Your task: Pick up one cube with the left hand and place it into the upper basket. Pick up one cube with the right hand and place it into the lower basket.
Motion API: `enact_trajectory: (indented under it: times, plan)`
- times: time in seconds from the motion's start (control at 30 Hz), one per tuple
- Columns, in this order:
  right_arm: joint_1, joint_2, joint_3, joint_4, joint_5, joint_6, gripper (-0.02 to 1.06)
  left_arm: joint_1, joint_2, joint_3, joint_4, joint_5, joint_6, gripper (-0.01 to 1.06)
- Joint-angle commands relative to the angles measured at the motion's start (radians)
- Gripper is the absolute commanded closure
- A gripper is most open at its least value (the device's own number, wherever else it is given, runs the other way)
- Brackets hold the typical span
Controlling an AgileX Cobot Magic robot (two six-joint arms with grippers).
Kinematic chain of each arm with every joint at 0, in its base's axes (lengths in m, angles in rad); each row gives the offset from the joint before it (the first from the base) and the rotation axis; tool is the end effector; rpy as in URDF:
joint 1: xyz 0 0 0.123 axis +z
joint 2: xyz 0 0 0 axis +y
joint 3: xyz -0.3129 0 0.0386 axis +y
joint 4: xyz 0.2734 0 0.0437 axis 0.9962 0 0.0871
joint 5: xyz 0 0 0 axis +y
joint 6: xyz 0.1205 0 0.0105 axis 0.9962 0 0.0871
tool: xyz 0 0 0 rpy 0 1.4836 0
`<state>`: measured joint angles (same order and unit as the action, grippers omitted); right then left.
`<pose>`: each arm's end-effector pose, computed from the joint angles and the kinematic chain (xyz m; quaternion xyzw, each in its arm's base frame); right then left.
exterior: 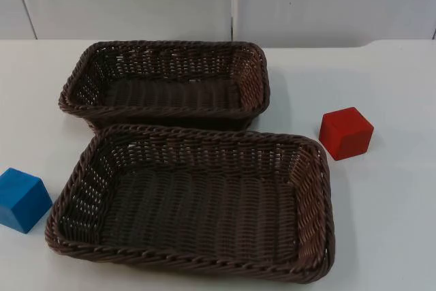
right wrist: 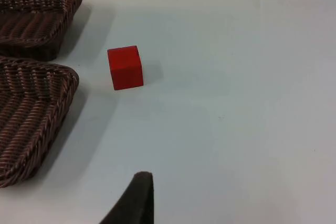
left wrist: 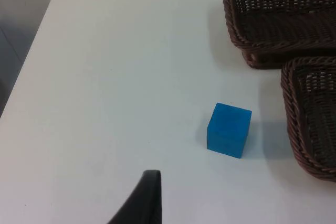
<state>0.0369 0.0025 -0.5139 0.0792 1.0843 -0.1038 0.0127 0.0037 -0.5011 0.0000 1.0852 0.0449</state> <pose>0.0107 0.0089 0.2781 -0.0624 0.8535 0.0223 0.5169 0.0128 0.0002 0.2735 0.0138 0.8601 0.0147 0.5097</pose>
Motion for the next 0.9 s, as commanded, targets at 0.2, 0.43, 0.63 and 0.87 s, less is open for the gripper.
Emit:
enact_trajectory:
  times: [0.2, 0.43, 0.63, 0.87]
  plan:
    - [-0.004, -0.003, -0.002, 0.013, -0.003, 0.025, -0.01, -0.004, -0.004, 0.005, -0.007, -0.009, -0.009, 0.00]
    - [-0.004, -0.003, -0.002, 0.013, -0.003, 0.025, -0.01, -0.004, -0.004, 0.005, -0.007, -0.009, -0.009, 0.00]
    - [-0.004, -0.003, -0.002, 0.015, -0.003, 0.025, -0.01, -0.004, -0.004, 0.005, -0.007, -0.009, -0.009, 0.00]
    - [-0.004, -0.003, -0.002, 0.015, -0.003, 0.025, -0.01, -0.004, -0.004, 0.005, -0.007, -0.009, -0.009, 0.00]
